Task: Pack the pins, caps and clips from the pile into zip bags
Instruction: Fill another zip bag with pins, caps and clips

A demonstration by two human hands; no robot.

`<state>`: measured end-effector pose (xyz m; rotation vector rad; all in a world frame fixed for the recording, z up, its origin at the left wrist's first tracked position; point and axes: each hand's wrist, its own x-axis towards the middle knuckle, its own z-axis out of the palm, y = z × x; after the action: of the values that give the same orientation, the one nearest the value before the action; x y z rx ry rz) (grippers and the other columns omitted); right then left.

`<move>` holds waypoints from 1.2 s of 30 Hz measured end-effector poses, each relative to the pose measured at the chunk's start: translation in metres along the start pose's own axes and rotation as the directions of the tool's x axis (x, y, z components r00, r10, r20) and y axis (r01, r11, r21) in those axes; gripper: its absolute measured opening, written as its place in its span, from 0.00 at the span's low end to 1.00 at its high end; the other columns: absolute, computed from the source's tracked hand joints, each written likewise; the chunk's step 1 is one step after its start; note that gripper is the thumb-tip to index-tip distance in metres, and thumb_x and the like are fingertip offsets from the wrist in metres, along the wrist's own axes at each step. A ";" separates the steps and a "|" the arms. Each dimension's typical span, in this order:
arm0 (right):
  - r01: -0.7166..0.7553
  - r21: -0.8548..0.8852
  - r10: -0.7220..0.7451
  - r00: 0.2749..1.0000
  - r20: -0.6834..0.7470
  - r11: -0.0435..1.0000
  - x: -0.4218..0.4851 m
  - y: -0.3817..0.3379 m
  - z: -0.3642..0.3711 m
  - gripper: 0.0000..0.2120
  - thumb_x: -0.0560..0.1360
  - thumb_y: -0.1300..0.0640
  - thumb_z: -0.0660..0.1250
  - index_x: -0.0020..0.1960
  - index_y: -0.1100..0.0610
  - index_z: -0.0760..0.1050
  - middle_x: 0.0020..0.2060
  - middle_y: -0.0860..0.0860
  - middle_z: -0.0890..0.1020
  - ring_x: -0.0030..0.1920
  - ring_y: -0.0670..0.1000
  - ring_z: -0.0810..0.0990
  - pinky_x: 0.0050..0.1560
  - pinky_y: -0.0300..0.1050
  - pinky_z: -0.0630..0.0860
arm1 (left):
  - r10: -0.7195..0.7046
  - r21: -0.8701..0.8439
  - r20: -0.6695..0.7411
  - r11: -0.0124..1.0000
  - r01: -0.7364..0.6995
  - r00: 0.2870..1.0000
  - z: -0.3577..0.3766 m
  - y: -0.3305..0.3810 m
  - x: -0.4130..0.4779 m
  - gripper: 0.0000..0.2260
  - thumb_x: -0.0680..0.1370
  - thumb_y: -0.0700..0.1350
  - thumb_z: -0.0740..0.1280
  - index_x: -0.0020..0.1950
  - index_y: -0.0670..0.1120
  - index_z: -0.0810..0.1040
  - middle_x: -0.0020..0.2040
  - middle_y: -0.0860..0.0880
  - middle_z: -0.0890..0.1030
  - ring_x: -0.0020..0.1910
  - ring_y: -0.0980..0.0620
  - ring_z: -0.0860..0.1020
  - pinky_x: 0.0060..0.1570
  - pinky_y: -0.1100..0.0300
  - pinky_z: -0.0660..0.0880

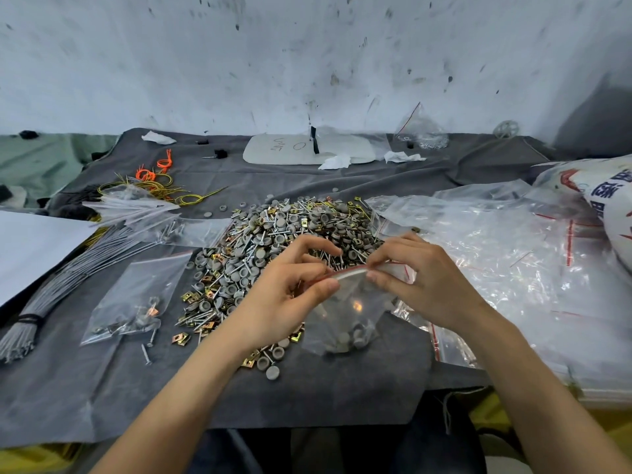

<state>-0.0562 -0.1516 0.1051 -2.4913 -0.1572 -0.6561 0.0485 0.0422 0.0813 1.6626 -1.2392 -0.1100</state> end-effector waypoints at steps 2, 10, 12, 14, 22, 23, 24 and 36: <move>0.016 0.042 -0.017 1.000 0.008 0.999 0.000 -0.002 0.002 0.04 0.72 0.62 0.73 0.46 0.57 0.82 0.41 0.45 0.81 0.46 0.51 0.77 0.49 0.48 0.73 | -0.004 0.062 -0.005 0.998 0.004 1.000 0.001 0.000 0.001 0.19 0.77 0.54 0.64 0.39 0.39 0.80 0.63 0.52 0.74 0.56 0.53 0.78 0.56 0.58 0.74; 0.064 0.039 -0.064 0.998 0.012 0.997 0.000 -0.010 0.011 0.02 0.75 0.63 0.68 0.47 0.59 0.79 0.41 0.44 0.76 0.46 0.50 0.74 0.48 0.40 0.69 | 0.115 0.255 -0.113 0.963 -0.083 0.987 0.014 0.002 0.010 0.10 0.77 0.48 0.69 0.41 0.43 0.80 0.63 0.52 0.74 0.52 0.59 0.77 0.57 0.68 0.72; 0.080 0.016 -0.080 0.997 0.017 0.997 -0.001 -0.011 0.013 0.03 0.74 0.64 0.68 0.46 0.60 0.79 0.41 0.44 0.76 0.46 0.50 0.73 0.48 0.40 0.69 | 0.121 0.194 -0.089 0.976 -0.102 0.989 0.016 0.002 0.011 0.09 0.76 0.46 0.69 0.41 0.41 0.80 0.66 0.52 0.72 0.51 0.56 0.78 0.58 0.62 0.74; 0.096 -0.031 -0.095 0.995 0.008 0.995 -0.001 -0.012 0.018 0.02 0.74 0.65 0.67 0.45 0.61 0.78 0.41 0.46 0.76 0.46 0.51 0.72 0.46 0.42 0.68 | 0.133 0.158 -0.079 0.980 -0.120 0.988 0.017 0.003 0.011 0.09 0.76 0.45 0.68 0.40 0.40 0.79 0.69 0.52 0.69 0.52 0.54 0.78 0.59 0.60 0.74; -0.039 0.165 0.033 0.999 0.039 0.985 -0.008 -0.001 0.007 0.07 0.72 0.63 0.72 0.41 0.52 0.77 0.37 0.42 0.77 0.43 0.44 0.74 0.45 0.39 0.70 | 0.093 0.083 -0.101 0.993 -0.085 0.991 0.011 0.001 0.005 0.07 0.75 0.44 0.70 0.40 0.42 0.79 0.70 0.53 0.69 0.51 0.51 0.78 0.57 0.62 0.75; -0.036 0.166 0.033 0.999 0.025 0.985 -0.008 0.000 0.007 0.08 0.71 0.63 0.73 0.41 0.51 0.78 0.38 0.42 0.78 0.44 0.45 0.75 0.47 0.39 0.70 | 0.091 0.077 -0.103 0.994 -0.083 0.990 0.011 0.002 0.005 0.06 0.75 0.43 0.70 0.40 0.42 0.79 0.70 0.53 0.69 0.50 0.51 0.79 0.56 0.60 0.76; -0.058 0.189 0.058 0.998 0.005 0.980 -0.008 0.002 0.007 0.09 0.71 0.63 0.73 0.40 0.49 0.78 0.38 0.42 0.79 0.45 0.45 0.76 0.48 0.39 0.71 | 0.091 0.075 -0.108 0.994 -0.083 0.990 0.011 0.002 0.005 0.06 0.75 0.43 0.70 0.40 0.43 0.79 0.69 0.53 0.69 0.50 0.51 0.79 0.56 0.60 0.76; -0.258 0.540 0.268 0.961 0.062 0.801 -0.016 0.013 0.009 0.08 0.64 0.48 0.72 0.43 0.41 0.83 0.38 0.43 0.84 0.38 0.45 0.81 0.41 0.48 0.79 | 0.053 0.091 -0.143 0.995 -0.040 0.988 0.007 0.002 0.004 0.04 0.75 0.49 0.69 0.41 0.54 0.76 0.64 0.53 0.74 0.54 0.60 0.77 0.51 0.73 0.70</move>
<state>-0.0634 -0.1573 0.0838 -1.9041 0.0148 -0.4364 0.0453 0.0351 0.0813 1.6847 -1.1863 0.0946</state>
